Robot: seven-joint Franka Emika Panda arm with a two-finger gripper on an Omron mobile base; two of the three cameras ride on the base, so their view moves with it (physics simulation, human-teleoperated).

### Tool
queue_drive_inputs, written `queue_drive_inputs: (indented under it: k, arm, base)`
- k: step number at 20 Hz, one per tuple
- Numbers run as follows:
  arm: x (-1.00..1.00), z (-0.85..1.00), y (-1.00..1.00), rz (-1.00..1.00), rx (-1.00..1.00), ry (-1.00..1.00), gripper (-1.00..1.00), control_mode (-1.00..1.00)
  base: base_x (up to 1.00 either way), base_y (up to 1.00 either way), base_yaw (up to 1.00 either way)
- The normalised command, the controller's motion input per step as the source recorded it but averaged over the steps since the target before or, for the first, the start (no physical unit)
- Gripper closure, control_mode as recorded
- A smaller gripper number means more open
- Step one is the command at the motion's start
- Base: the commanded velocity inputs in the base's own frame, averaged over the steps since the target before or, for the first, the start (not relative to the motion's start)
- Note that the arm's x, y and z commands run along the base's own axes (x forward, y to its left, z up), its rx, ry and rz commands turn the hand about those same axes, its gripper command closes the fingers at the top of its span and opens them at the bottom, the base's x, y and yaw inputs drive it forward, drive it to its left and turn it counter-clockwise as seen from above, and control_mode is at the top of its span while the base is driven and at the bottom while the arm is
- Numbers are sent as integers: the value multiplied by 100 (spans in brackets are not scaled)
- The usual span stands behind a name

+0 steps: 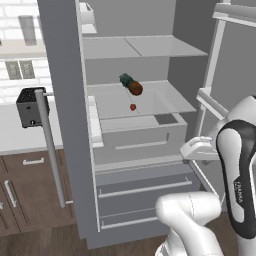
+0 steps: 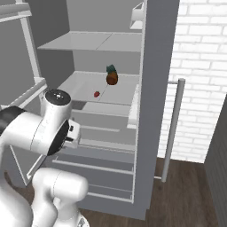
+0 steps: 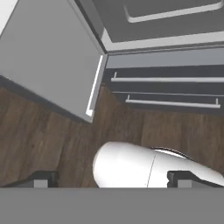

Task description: Take the strawberry from the fridge and place it on top of the pancake, located on the dining counter.

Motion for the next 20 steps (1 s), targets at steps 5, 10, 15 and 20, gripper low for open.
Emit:
queue_drive_inputs:
  k: [5,10,15,20]
  arm:
    - [15,-2,1,-3,-1,7,-100,-100]
    - [33,-2,-1,0,0,5,-100,-100]
    - [10,-1,0,0,0,1,-100,100]
    - [0,0,0,0,0,0,-100,100]
  base:
    - [0,0,0]
    - [0,0,0]
    - [57,0,0]
    - [68,0,0]
